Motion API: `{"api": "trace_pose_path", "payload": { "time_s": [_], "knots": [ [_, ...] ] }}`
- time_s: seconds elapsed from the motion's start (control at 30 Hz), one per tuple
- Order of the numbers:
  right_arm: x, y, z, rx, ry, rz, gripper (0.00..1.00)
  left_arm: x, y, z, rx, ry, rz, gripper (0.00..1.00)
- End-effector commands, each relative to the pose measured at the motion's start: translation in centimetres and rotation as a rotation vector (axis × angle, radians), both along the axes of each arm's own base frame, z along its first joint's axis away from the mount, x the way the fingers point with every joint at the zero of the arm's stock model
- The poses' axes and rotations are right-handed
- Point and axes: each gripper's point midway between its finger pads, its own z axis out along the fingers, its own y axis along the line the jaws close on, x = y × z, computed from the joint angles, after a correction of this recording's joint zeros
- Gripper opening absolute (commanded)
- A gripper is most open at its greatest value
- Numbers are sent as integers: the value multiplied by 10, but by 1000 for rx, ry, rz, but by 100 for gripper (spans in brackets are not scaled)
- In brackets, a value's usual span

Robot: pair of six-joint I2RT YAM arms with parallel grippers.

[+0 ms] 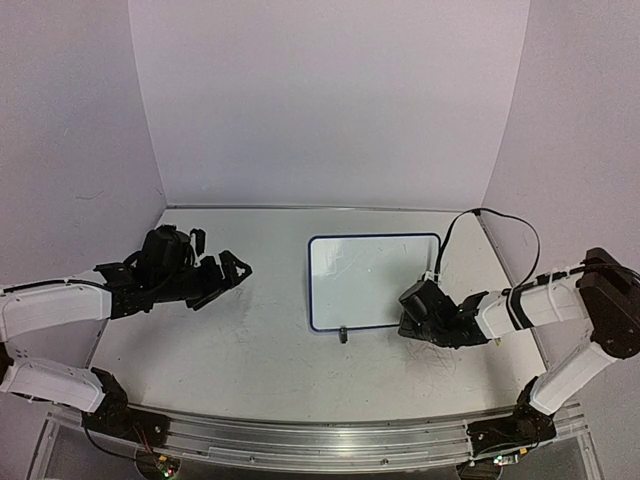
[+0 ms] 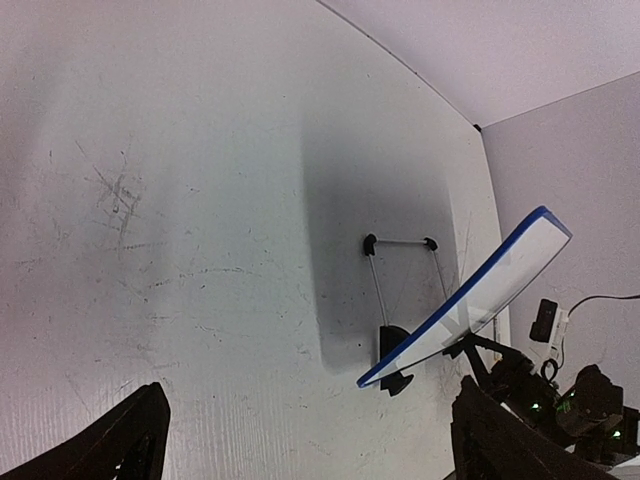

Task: Write a sentence on the whiteboard
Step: Pick up the whiteboard marker from the corner of the board.

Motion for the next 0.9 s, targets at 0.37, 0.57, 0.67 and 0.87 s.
{"api": "trace_pose_path", "payload": {
  "time_s": [0.37,0.57,0.67,0.87],
  "knots": [
    [0,-72,107,-18,-168,-69,84,15,7,39,79,-200,-11,99],
    [33,-174,110,-6,-91,-249,92,18,11,44,168,-281,-49,99],
    [45,-207,86,42,26,-258,90,16,5,50,156,-295,-81,99],
    [63,-224,54,59,245,-221,80,2,-10,69,82,-323,-191,100]
  ]
}}
